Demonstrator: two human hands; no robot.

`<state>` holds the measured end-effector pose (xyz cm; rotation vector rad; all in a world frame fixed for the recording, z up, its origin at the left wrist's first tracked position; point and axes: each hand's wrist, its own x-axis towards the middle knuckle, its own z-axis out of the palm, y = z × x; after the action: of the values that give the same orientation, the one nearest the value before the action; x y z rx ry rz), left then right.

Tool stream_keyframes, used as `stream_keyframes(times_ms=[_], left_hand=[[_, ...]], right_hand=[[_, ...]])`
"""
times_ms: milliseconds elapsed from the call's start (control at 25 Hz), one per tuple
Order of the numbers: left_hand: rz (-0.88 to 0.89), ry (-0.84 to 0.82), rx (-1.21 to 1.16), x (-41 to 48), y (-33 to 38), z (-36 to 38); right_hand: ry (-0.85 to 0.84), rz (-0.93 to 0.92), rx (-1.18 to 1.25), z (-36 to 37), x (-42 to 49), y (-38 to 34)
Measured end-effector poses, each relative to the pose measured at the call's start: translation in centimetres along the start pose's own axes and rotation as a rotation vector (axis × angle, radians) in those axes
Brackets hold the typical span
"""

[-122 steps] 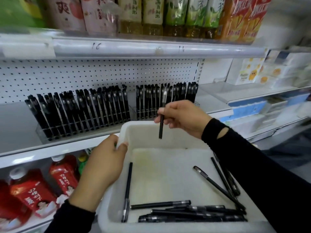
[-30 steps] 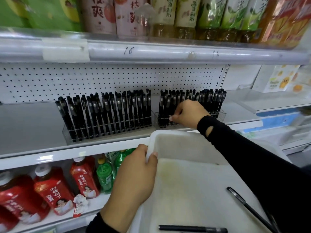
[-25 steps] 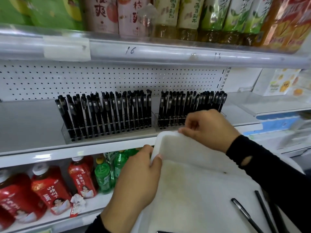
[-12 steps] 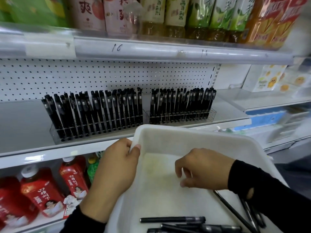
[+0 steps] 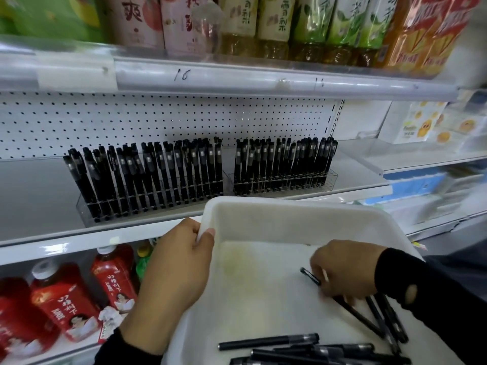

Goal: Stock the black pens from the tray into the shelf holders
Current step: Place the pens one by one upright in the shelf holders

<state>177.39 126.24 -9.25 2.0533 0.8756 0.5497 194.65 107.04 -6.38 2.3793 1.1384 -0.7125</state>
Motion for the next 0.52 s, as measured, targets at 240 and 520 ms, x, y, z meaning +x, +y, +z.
stream_keyframes(times_ms=[240, 520], left_hand=[[-0.012, -0.008, 0.004, 0.1, 0.0, 0.1], [-0.025, -0.015, 0.002, 0.1, 0.2, 0.3]], right_hand=[[0.455, -0.243, 0.798, -5.2, 1.6, -1.3], [0.937, -0.211, 1.105, -11.1, 6.3, -0.6]])
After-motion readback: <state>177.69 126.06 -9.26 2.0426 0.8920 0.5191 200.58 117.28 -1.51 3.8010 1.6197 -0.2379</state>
